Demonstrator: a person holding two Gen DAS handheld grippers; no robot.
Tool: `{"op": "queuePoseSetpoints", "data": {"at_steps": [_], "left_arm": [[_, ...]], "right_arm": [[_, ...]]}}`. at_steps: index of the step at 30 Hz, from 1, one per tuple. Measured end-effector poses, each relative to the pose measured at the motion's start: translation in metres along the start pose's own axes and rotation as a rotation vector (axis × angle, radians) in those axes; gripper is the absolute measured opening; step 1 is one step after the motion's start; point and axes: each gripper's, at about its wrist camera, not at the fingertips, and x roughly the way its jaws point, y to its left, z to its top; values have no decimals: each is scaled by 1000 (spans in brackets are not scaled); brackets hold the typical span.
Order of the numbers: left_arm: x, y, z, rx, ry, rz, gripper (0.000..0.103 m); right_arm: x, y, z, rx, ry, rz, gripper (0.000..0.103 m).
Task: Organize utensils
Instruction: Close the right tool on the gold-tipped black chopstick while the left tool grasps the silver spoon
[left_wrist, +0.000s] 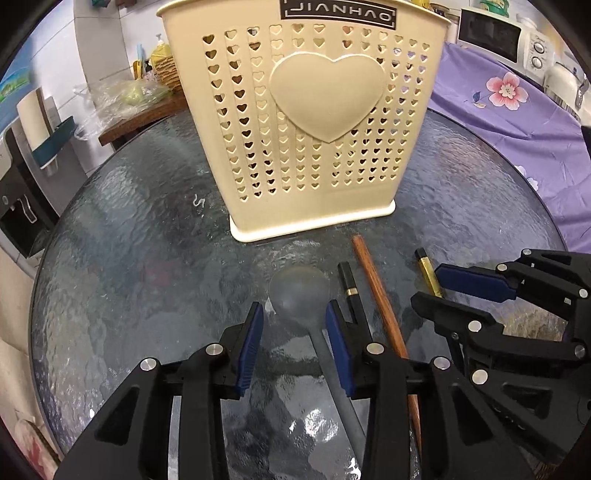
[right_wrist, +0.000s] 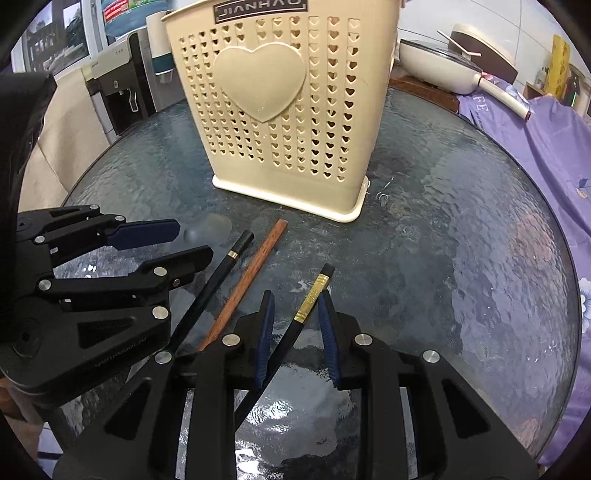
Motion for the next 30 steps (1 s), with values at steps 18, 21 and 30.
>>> {"op": "queuePoseSetpoints", "data": {"at_steps": [18,21,30], "left_arm": [[6,-3,8,8,6,-13,33],[6,-2,8,7,7,-13,33],[0,5,5,-19,-20,-32,33]], "right_arm": [[9,-10,16,66,24,51,13],[9,-7,16,70,27,47,12],[7,-14,14,132,19,89,8]]}}
